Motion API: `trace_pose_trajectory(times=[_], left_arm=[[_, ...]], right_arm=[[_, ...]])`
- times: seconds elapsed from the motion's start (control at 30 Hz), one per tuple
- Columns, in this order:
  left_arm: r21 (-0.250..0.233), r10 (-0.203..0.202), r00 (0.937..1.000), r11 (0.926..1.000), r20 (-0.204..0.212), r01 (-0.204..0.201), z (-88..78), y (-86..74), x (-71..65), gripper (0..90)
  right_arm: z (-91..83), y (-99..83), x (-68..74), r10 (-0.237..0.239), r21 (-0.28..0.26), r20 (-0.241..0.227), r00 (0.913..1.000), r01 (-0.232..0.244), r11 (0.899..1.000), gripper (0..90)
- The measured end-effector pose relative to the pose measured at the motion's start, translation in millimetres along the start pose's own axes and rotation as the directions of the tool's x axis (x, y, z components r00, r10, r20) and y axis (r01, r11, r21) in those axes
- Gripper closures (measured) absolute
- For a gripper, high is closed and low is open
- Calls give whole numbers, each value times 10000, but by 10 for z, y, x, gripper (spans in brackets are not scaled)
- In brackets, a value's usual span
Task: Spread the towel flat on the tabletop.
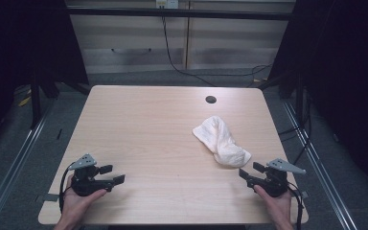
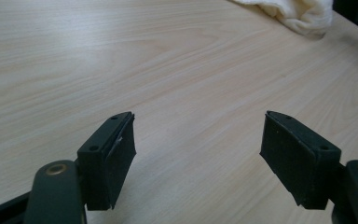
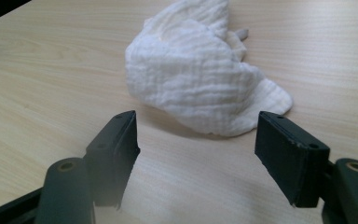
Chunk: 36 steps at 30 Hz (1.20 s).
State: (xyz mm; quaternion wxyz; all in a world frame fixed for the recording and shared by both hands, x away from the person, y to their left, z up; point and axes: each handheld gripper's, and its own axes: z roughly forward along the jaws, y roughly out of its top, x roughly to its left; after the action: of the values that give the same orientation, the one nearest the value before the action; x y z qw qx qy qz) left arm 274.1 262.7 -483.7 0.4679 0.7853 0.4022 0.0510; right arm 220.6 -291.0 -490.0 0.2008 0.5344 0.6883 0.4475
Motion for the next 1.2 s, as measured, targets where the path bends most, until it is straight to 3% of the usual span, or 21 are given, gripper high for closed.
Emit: trace_pose_trajectory(times=[0.3, 0.47, 0.5, 0.63, 0.73, 0.87, 1.07, 1.13, 1.2], left_arm=[[211, 168, 9997, 9996, -189, -164, 45, 11, 7, 258], [257, 110, 9998, 9996, -185, -105, 65, 3, 8, 258], [348, 281, 9993, 9990, -254, -272, 62, 1, -4, 259], [180, 280, 9995, 9995, -151, -278, 38, -2, -22, 259], [189, 272, 9995, 9995, -143, -269, 34, -1, -14, 259], [177, 216, 9996, 9996, -204, -212, 44, 5, -1, 259], [228, 332, 9994, 9992, -140, -328, 31, 4, -5, 259], [210, 304, 9994, 9993, -154, -301, 32, 4, -3, 259], [217, 307, 9994, 9993, -155, -304, 33, 5, -3, 259]], right_arm=[[16, -9, -18, 3, 396, -530, 9986, 18, 9992, 313], [0, 23, 19, -306, 373, -930, 9952, 342, 9987, 402], [16, 52, 21, -221, 519, -1391, 9900, 295, 9982, 411], [25, 113, 52, -376, 753, -1504, 9879, 494, 9959, 447], [24, 209, 83, -507, 726, -1642, 9851, 634, 9953, 488], [161, 410, 52, -629, 949, -1399, 9882, 766, 9925, 496], [442, 809, 32, -1141, 900, -1827, 9765, 1322, 9871, 532], [486, 859, 28, -1168, 935, -1864, 9755, 1359, 9863, 531], [589, 942, 21, -1385, 1211, -1920, 9716, 1635, 9791, 527]])
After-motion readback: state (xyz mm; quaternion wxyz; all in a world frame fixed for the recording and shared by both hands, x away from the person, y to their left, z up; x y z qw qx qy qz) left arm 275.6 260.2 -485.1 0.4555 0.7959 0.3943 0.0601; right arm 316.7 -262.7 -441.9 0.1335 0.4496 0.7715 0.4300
